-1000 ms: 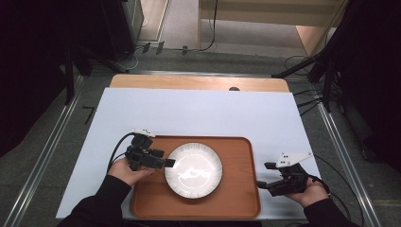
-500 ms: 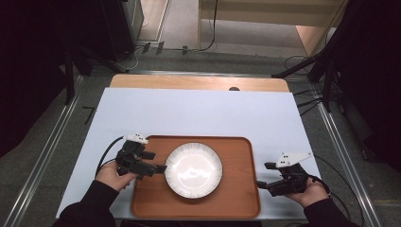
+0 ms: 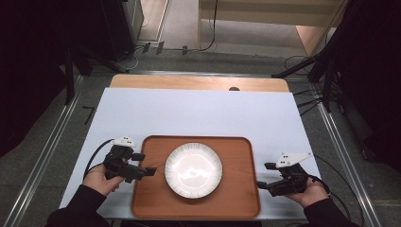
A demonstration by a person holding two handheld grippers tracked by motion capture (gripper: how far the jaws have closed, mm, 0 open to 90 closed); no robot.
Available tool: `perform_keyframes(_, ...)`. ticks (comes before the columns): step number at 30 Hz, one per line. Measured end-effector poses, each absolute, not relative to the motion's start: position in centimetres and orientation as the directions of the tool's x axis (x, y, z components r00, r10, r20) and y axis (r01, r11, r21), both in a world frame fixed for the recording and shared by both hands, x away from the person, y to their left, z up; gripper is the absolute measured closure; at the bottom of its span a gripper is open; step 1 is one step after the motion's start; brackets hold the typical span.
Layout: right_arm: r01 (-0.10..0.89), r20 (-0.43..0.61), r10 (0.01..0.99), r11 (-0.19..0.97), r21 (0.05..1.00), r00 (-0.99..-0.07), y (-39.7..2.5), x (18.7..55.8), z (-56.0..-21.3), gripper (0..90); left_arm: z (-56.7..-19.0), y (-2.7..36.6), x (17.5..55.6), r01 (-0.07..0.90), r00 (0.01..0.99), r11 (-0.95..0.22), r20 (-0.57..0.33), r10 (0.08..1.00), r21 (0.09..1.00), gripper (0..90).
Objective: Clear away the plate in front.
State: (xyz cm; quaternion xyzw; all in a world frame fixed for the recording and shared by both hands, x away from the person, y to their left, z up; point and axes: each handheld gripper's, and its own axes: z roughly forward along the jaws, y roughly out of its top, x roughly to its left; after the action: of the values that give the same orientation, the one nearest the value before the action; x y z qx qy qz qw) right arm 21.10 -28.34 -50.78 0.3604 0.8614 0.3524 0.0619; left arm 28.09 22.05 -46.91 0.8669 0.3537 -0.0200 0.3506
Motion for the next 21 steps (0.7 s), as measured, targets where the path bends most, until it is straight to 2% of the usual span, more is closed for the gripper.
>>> perform_keyframes(6,0.577,0.147,0.665,0.492,0.652,-0.733,-28.3,21.1,-50.8,22.6,-46.6,23.1,27.8,0.583,0.774,-0.490,-0.260,0.577,0.649,21.5)
perform_keyframes(16,0.578,0.148,0.666,0.490,0.652,-0.731,-28.4,21.0,-50.7,22.6,-47.1,25.6,27.6,0.595,0.745,-0.501,-0.196,0.638,0.629,21.5)
perform_keyframes(21,0.579,0.150,0.666,0.489,0.652,-0.730,-28.3,21.0,-50.7,22.6,-47.1,27.0,27.5,0.582,0.751,-0.502,-0.187,0.633,0.640,21.8)
